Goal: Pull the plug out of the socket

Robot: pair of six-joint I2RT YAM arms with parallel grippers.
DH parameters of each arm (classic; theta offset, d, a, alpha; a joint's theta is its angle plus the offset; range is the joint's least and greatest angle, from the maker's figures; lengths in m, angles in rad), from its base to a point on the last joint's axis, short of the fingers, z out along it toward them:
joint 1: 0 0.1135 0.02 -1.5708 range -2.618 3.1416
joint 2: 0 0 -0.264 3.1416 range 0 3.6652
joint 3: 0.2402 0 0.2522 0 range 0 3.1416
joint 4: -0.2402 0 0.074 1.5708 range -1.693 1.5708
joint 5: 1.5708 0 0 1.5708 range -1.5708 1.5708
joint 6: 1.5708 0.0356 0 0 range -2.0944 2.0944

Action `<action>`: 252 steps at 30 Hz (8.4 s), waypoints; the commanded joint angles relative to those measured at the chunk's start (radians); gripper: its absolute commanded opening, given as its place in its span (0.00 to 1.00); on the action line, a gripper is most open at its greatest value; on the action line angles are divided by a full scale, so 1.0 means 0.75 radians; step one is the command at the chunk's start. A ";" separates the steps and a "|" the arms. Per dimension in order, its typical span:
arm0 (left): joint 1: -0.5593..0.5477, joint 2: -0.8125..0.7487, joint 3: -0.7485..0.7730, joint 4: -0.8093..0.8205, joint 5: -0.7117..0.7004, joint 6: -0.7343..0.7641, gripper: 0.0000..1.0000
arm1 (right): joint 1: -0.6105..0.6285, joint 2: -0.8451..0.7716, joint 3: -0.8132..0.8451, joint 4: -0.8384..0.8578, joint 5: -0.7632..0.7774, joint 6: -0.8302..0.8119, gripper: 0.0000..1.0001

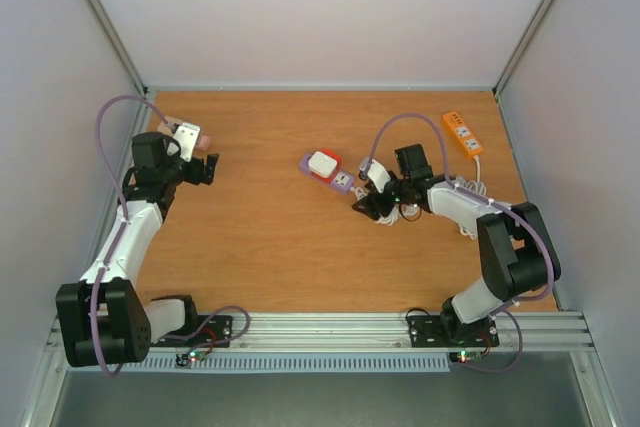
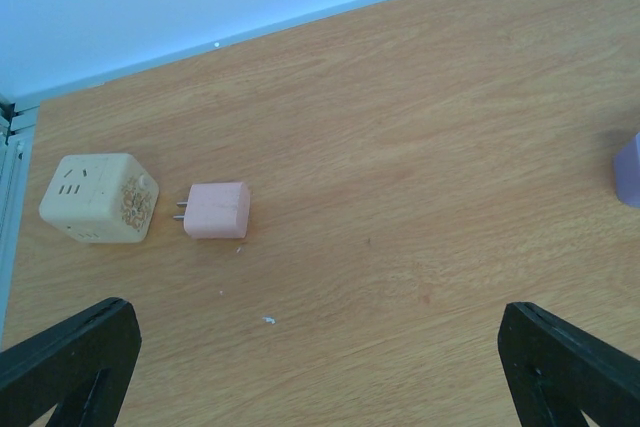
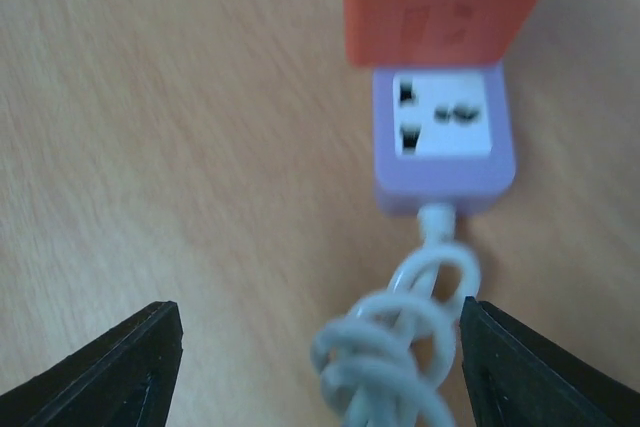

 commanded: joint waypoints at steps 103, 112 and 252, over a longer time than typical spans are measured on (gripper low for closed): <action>-0.817 -0.227 -0.300 -0.221 0.337 0.816 1.00 | 0.512 0.273 0.005 -0.214 -0.079 -0.124 0.58; -0.890 -0.188 -0.389 0.037 0.248 0.805 0.94 | 0.511 0.277 -0.006 -0.169 -0.048 -0.098 0.58; -0.771 -0.135 -0.181 -0.187 0.676 0.521 0.01 | 0.616 0.219 -0.249 0.878 -0.237 0.228 0.47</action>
